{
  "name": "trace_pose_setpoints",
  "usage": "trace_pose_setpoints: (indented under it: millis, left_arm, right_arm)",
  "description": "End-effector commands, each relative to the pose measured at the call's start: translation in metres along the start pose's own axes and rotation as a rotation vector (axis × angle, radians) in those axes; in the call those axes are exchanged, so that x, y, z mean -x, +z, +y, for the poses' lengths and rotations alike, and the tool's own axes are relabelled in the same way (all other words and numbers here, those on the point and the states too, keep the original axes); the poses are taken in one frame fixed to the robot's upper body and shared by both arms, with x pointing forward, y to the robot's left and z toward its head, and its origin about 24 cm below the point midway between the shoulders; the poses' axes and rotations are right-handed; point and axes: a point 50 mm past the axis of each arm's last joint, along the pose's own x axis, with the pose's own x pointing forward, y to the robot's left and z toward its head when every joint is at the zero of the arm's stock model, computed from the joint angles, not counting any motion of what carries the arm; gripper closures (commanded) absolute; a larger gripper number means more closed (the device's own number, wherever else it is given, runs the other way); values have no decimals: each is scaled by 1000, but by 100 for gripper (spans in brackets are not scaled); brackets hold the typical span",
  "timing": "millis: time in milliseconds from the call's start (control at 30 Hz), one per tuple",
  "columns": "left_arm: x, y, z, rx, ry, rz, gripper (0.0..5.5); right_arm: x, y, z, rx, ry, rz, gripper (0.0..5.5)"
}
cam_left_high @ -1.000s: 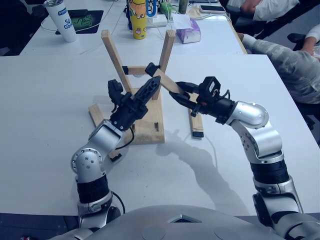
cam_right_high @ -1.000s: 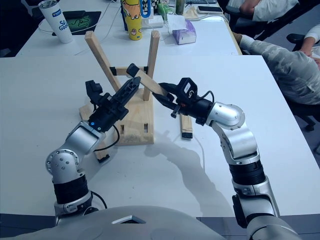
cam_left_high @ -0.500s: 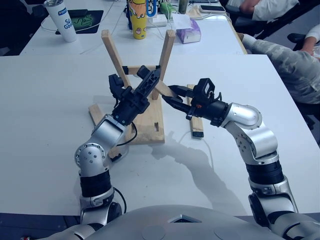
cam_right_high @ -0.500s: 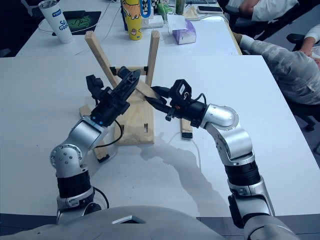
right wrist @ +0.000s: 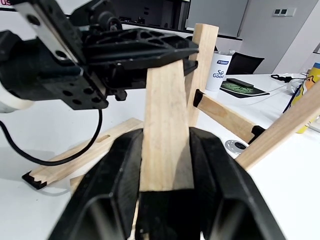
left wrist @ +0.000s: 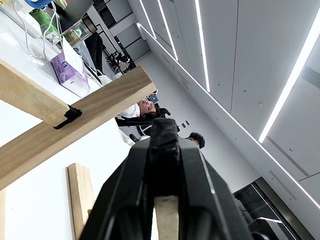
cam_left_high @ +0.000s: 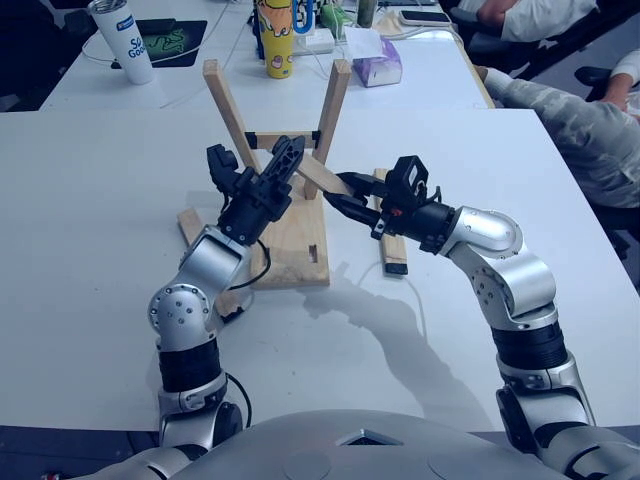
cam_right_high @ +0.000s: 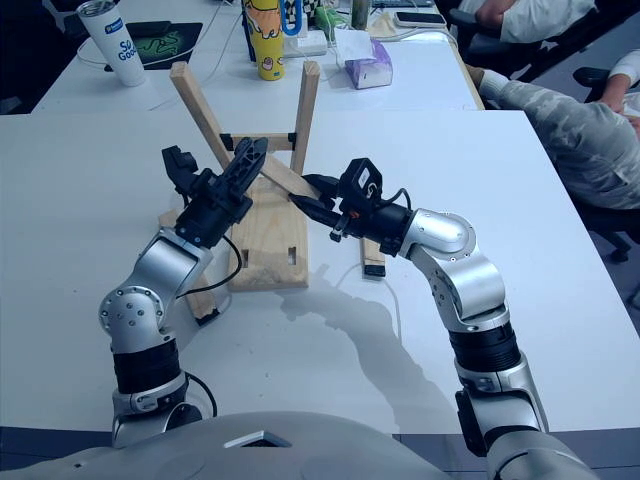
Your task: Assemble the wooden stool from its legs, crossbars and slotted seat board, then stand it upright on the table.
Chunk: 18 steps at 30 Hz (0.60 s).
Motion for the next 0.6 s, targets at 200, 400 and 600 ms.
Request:
trace_pose_setpoints:
  millis: [200, 400, 600]
  left_arm:
    - [0, 10, 3, -37, 43, -65, 509]
    - [1, 18, 10, -76, 101, -117, 509]
    - [20, 42, 16, -163, 192, -221, 509]
  right_arm:
    - [-3, 2, 1, -3, 5, 8, 372]
    - [-4, 9, -4, -20, -16, -27, 318]
    - [-2, 9, -15, -59, -114, -36, 318]
